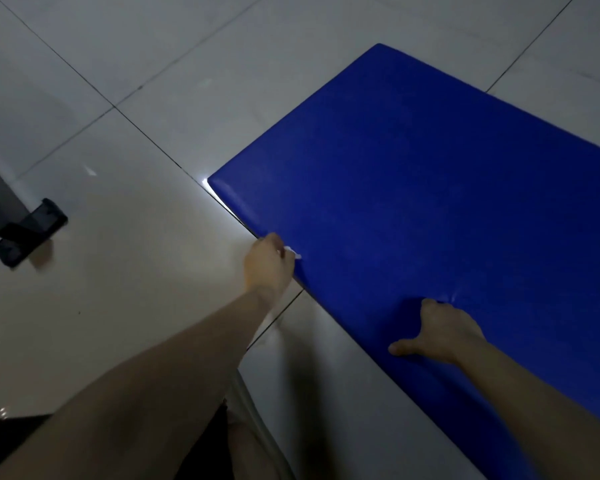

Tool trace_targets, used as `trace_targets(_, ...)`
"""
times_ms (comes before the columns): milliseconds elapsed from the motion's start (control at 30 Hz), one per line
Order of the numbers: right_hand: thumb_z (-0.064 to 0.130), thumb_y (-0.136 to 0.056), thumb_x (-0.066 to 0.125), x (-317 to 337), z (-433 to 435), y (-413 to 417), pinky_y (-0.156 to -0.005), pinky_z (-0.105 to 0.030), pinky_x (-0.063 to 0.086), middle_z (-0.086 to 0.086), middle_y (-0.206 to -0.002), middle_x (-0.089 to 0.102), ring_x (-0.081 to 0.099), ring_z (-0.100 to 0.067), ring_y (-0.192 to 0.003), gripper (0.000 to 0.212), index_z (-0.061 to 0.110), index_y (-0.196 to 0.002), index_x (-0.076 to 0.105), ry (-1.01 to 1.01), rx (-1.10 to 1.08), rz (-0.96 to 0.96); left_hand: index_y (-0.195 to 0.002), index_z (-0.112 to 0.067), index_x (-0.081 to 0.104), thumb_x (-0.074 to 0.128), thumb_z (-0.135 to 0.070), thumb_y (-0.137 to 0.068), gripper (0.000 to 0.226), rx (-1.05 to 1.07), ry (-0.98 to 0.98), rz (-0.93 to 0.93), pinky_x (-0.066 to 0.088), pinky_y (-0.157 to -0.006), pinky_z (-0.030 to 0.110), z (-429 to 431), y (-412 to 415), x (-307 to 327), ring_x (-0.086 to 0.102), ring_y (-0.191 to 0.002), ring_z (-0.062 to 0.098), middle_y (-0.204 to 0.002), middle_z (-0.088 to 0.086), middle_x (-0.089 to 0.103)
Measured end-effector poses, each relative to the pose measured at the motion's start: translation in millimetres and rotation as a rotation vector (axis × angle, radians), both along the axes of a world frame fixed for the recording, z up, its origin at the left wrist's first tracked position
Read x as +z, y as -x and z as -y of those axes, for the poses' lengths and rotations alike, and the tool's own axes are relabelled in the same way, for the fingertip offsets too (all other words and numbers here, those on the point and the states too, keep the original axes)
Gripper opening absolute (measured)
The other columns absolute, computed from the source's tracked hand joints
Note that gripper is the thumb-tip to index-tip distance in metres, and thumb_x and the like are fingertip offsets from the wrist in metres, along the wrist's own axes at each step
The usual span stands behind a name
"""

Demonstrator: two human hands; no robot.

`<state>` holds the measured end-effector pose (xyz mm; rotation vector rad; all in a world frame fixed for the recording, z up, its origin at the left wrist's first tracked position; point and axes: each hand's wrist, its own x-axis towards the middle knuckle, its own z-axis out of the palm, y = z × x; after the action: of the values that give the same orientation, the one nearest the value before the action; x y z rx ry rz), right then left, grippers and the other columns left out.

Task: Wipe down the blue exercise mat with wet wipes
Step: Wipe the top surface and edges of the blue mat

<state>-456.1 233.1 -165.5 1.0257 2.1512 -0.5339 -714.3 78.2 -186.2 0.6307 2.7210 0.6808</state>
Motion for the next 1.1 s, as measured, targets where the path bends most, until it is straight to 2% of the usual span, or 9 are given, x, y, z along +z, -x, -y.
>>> trace_targets(100, 0.084, -0.058, 0.072, 2, 0, 0, -0.085, -0.032, 0.053, -0.004, -0.124, 0.056, 0.057, -0.020, -0.107, 0.104, 0.011, -0.128, 0.046, 0.001, -0.004, -0.002, -0.093, -0.023, 0.059, 0.064, -0.028, -0.095, 0.008, -0.089, -0.031, 0.064, 0.052, -0.080, 0.027, 8, -48, -2, 0.058, -0.085, 0.011, -0.096, -0.005, 0.060)
trace_targets(233, 0.084, -0.058, 0.072, 6, -1, 1, -0.084, -0.031, 0.051, -0.004, -0.131, 0.055, 0.057, -0.021, -0.111, 0.107, 0.012, -0.131, 0.045, 0.003, -0.015, -0.015, -0.093, -0.029, 0.054, 0.058, -0.032, -0.094, 0.005, -0.406, -0.017, 0.066, 0.050, -0.081, 0.027, 18, -109, -1, 0.051, -0.089, 0.007, -0.101, -0.011, 0.053)
trace_targets(400, 0.082, -0.059, 0.073, 7, 0, 1, -0.084, -0.031, 0.051, -0.003, -0.133, 0.054, 0.056, -0.020, -0.113, 0.107, 0.012, -0.135, 0.043, 0.008, -0.030, -0.020, -0.099, -0.019, 0.060, 0.060, -0.031, -0.088, 0.015, -0.811, 0.125, -0.095, 0.046, -0.083, 0.035, 13, -76, 1, 0.049, -0.094, 0.017, -0.101, -0.002, 0.055)
trace_targets(467, 0.083, -0.059, 0.073, 6, 0, 1, -0.080, -0.030, 0.050, -0.003, -0.128, 0.056, 0.056, -0.019, -0.105, 0.103, 0.013, -0.129, 0.045, 0.009, -0.027, -0.017, -0.098, -0.014, 0.063, 0.065, -0.027, -0.084, 0.019, -0.744, 0.157, -0.176, 0.046, -0.080, 0.037, 8, -46, 1, 0.055, -0.095, 0.026, -0.102, 0.006, 0.059)
trace_targets(633, 0.083, -0.059, 0.072, 4, -1, -1, -0.083, -0.033, 0.053, -0.003, -0.123, 0.056, 0.058, -0.020, -0.105, 0.103, 0.012, -0.128, 0.045, 0.004, -0.020, -0.017, -0.091, -0.014, 0.063, 0.070, -0.023, -0.085, 0.012, -0.149, 0.131, -0.152, 0.056, -0.081, 0.041, 2, 23, -9, 0.061, -0.088, 0.027, -0.095, 0.006, 0.061)
trace_targets(767, 0.083, -0.058, 0.073, 5, 0, 0, -0.085, -0.034, 0.054, -0.003, -0.122, 0.057, 0.058, -0.021, -0.105, 0.101, 0.013, -0.125, 0.047, 0.001, -0.011, -0.018, -0.087, -0.011, 0.064, 0.066, -0.019, -0.087, 0.008, -0.067, 0.067, -0.064, 0.056, -0.080, 0.040, -6, -13, 0, 0.062, -0.085, 0.026, -0.092, 0.007, 0.063)
trace_targets(933, 0.081, -0.062, 0.073, 8, 1, 0, -0.085, -0.033, 0.050, -0.005, -0.124, 0.057, 0.056, -0.022, -0.109, 0.098, 0.012, -0.127, 0.046, -0.004, -0.002, -0.025, -0.083, -0.023, 0.055, 0.062, -0.028, -0.091, 0.011, -0.428, 0.034, 0.061, 0.051, -0.082, 0.034, -6, -128, 6, 0.053, -0.084, 0.012, -0.091, -0.006, 0.055)
trace_targets(1033, 0.079, -0.063, 0.074, 8, 1, 1, -0.079, -0.032, 0.046, -0.007, -0.123, 0.058, 0.057, -0.022, -0.104, 0.096, 0.011, -0.126, 0.046, -0.015, 0.002, -0.047, -0.090, -0.026, 0.056, 0.060, -0.032, -0.091, 0.007, -0.728, 0.027, 0.046, 0.049, -0.087, 0.037, -2, -171, 6, 0.050, -0.089, 0.012, -0.097, -0.006, 0.056)
trace_targets(1100, 0.081, -0.062, 0.073, 8, 1, 0, -0.079, -0.032, 0.047, -0.008, -0.125, 0.057, 0.057, -0.023, -0.107, 0.102, 0.009, -0.129, 0.045, -0.018, -0.004, -0.046, -0.098, -0.022, 0.060, 0.061, -0.029, -0.091, 0.010, -0.839, 0.029, -0.004, 0.049, -0.085, 0.037, -2, -161, 8, 0.051, -0.092, 0.016, -0.102, -0.002, 0.058)
